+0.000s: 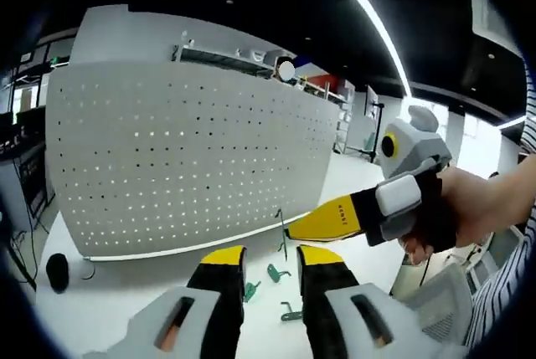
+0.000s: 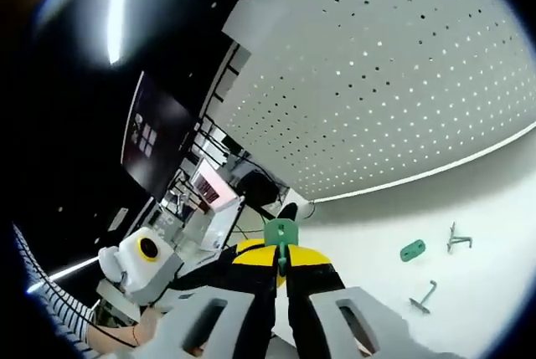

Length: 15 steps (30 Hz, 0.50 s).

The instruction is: Insert the hook assembly into the mounting plate slot until the hook locks in place.

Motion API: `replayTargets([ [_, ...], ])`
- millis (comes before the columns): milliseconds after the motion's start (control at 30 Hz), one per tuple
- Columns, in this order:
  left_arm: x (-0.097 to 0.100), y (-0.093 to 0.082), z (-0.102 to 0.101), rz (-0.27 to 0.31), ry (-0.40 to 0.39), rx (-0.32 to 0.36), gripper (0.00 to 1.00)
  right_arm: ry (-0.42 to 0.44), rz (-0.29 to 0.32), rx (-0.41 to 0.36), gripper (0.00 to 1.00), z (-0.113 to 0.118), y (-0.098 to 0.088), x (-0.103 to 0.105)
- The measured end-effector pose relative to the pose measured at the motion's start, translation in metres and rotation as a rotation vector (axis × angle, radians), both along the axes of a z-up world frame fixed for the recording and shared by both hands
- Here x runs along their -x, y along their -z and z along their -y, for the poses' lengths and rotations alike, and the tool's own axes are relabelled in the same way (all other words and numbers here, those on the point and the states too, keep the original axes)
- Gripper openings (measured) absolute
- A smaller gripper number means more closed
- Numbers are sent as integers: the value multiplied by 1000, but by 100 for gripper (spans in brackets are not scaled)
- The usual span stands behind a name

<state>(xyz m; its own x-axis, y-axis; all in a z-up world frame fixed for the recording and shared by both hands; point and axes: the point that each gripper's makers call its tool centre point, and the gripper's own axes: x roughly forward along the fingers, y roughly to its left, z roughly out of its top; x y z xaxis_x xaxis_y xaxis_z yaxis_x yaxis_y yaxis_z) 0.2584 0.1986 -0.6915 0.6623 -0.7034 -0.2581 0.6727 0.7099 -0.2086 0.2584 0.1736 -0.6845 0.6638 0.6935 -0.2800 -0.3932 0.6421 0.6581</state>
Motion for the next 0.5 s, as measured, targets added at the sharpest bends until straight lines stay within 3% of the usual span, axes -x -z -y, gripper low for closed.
replayTargets([
  [67, 0, 1, -3, -1, -4, -9, 31, 5, 62, 69, 0, 2, -3, -3],
  [200, -2, 4, -11, -20, -34, -4, 51, 7, 231, 252, 0, 5, -16, -11],
  [267, -1, 4, -13, -22, -40, -4, 53, 36, 305, 306, 0, 7, -26, -16],
  [367, 1, -3, -16, -9, -42, 15, 54, 146, 358, 309, 0, 19, -40, -25],
  [500, 3, -11, -20, 7, -50, 16, 62, 224, 423, 362, 0, 32, -52, -35],
])
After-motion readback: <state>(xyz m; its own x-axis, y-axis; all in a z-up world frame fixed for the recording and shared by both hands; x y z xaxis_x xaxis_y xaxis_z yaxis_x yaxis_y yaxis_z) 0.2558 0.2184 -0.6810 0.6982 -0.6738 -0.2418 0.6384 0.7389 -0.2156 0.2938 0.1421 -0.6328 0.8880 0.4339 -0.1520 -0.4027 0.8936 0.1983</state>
